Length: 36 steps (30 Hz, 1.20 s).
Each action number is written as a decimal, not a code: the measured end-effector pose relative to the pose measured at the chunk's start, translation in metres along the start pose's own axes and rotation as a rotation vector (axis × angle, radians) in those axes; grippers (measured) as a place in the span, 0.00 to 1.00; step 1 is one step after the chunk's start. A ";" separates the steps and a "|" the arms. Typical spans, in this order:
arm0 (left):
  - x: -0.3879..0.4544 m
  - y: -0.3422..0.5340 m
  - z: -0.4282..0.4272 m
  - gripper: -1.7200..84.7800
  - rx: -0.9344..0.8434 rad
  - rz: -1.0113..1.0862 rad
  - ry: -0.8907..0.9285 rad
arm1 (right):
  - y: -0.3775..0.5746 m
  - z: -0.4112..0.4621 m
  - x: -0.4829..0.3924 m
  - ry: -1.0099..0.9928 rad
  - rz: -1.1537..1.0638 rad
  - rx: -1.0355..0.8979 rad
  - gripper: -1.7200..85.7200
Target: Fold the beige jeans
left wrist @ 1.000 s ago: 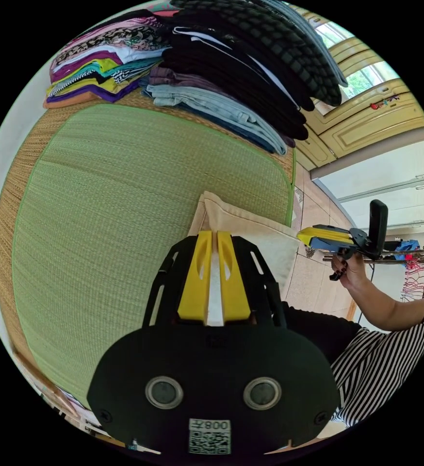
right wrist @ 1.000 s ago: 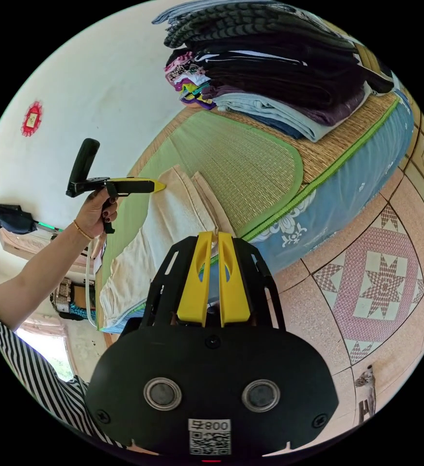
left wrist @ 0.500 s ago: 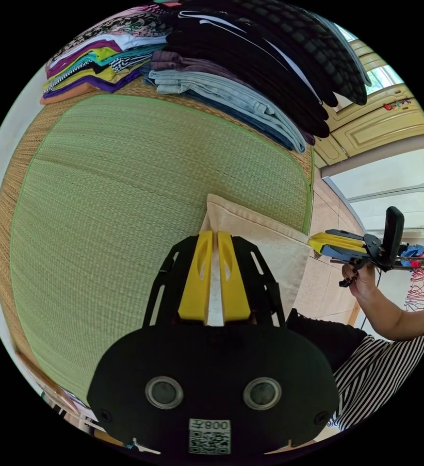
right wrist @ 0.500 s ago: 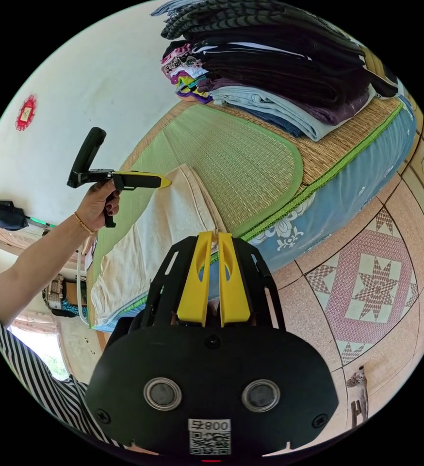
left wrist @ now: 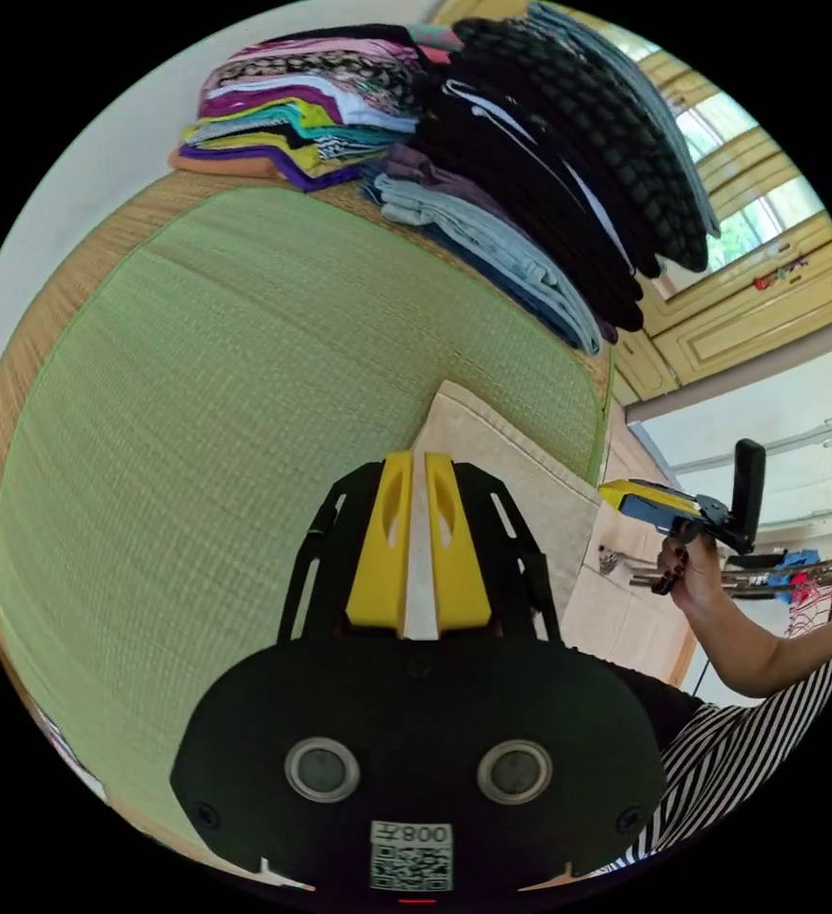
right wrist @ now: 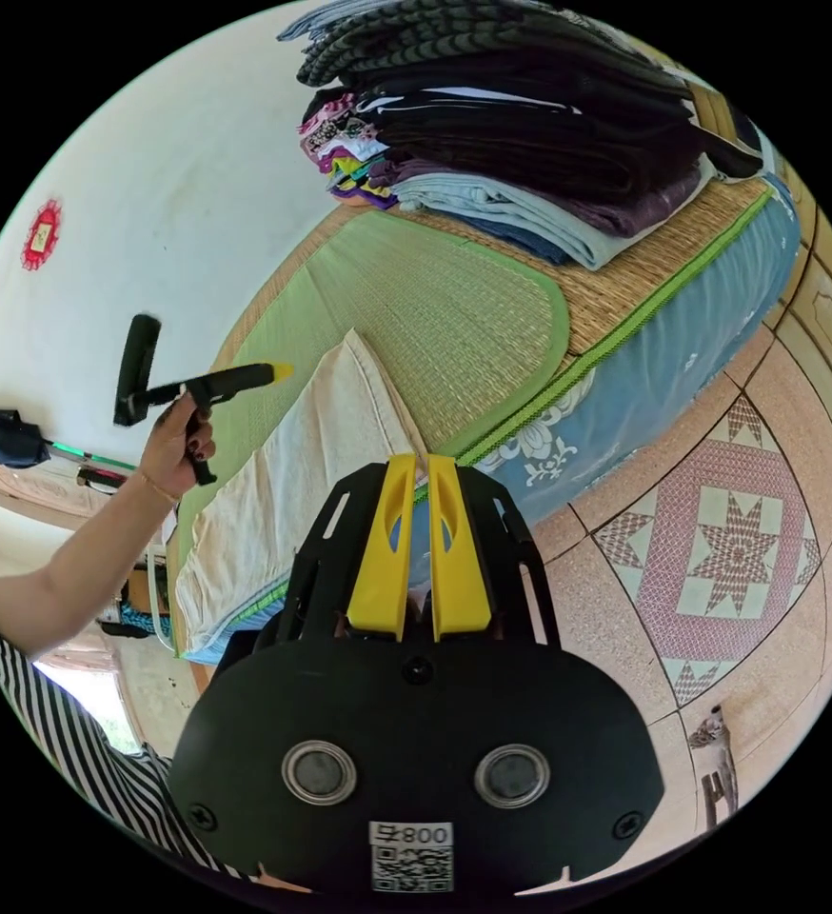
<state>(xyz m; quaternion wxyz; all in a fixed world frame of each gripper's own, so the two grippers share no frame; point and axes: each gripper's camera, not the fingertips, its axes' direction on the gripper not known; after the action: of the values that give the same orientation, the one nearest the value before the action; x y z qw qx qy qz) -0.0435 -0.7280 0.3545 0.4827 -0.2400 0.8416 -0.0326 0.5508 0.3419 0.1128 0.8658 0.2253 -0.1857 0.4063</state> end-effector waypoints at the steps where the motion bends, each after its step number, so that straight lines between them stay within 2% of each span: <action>1: -0.010 0.024 -0.015 0.05 0.034 -0.038 0.032 | 0.000 -0.002 -0.003 0.026 0.005 0.007 0.03; 5: -0.044 0.112 -0.061 0.05 0.080 -0.203 0.011 | -0.006 -0.006 -0.023 -0.025 -0.054 0.014 0.02; 8: -0.077 0.190 -0.098 0.05 0.093 -0.414 -0.063 | -0.017 0.011 -0.062 -0.167 -0.178 -0.051 0.03; 10: -0.103 0.246 -0.122 0.05 0.097 -0.592 -0.090 | -0.025 0.036 -0.111 -0.305 -0.320 -0.143 0.04; 13: -0.124 0.296 -0.139 0.04 0.095 -0.700 -0.104 | -0.029 0.075 -0.185 -0.430 -0.517 -0.282 0.06; 19: -0.145 0.349 -0.159 0.03 0.112 -0.717 -0.056 | -0.023 0.156 -0.328 -0.462 -0.861 -0.544 0.11; 25: -0.155 0.392 -0.189 0.03 0.157 -0.671 -0.035 | -0.008 0.225 -0.429 -0.377 -1.068 -0.695 0.11; 29: -0.160 0.418 -0.210 0.03 0.185 -0.650 -0.012 | 0.005 0.257 -0.463 -0.315 -1.130 -0.773 0.10; 33: -0.167 0.448 -0.248 0.06 0.272 -0.617 -0.069 | 0.014 0.253 -0.477 -0.401 -1.154 -0.770 0.06; 36: -0.180 0.459 -0.270 0.08 0.286 -0.560 -0.091 | 0.020 0.252 -0.480 -0.385 -1.146 -0.750 0.05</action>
<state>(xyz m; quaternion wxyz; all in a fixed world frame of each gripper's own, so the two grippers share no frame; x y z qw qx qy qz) -0.3626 -0.2922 0.5103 0.5208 -0.3933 0.7072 -0.2718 0.2113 -0.0804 0.0846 0.9142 0.0420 -0.3150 -0.2514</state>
